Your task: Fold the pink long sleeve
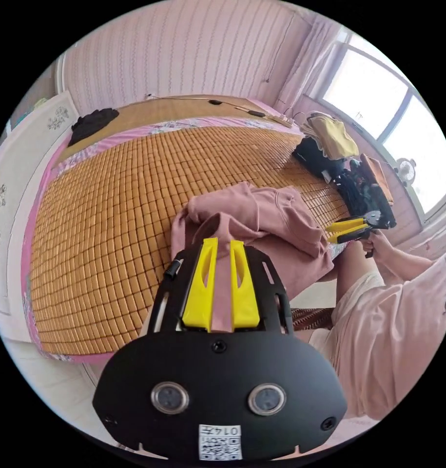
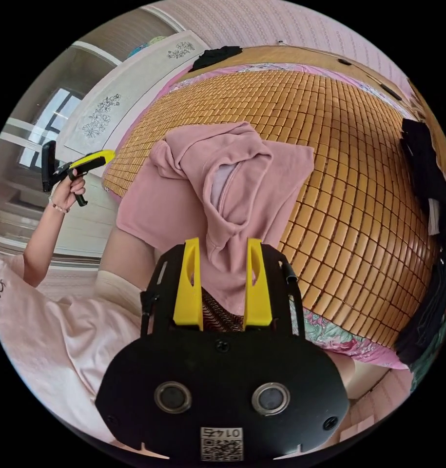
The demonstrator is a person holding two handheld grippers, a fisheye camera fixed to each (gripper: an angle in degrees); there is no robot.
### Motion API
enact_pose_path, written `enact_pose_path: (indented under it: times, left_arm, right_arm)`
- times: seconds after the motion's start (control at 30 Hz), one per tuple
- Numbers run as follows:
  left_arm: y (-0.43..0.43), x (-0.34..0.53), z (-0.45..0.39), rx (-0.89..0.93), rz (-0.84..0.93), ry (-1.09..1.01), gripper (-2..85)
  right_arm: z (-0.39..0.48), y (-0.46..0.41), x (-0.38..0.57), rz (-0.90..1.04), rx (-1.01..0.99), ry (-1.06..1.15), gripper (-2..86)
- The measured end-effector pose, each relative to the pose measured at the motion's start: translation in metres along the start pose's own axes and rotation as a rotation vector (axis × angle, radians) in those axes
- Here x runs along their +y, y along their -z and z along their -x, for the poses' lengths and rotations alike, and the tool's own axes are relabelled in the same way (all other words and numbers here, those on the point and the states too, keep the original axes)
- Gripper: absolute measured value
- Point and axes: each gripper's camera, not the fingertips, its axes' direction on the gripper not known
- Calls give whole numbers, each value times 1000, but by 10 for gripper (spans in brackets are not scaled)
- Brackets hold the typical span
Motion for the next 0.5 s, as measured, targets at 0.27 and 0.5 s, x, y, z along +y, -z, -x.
enact_pose_path:
  times: [0.27, 0.5]
  left_arm:
    - [-143, -83, -68, -3, 374, -130, 64]
    - [-39, -125, -49, -200, 64, -153, -2]
  right_arm:
    - [47, 30, -46, 141, 157, 199, 55]
    - [87, 178, -184, -12, 442, 500, 57]
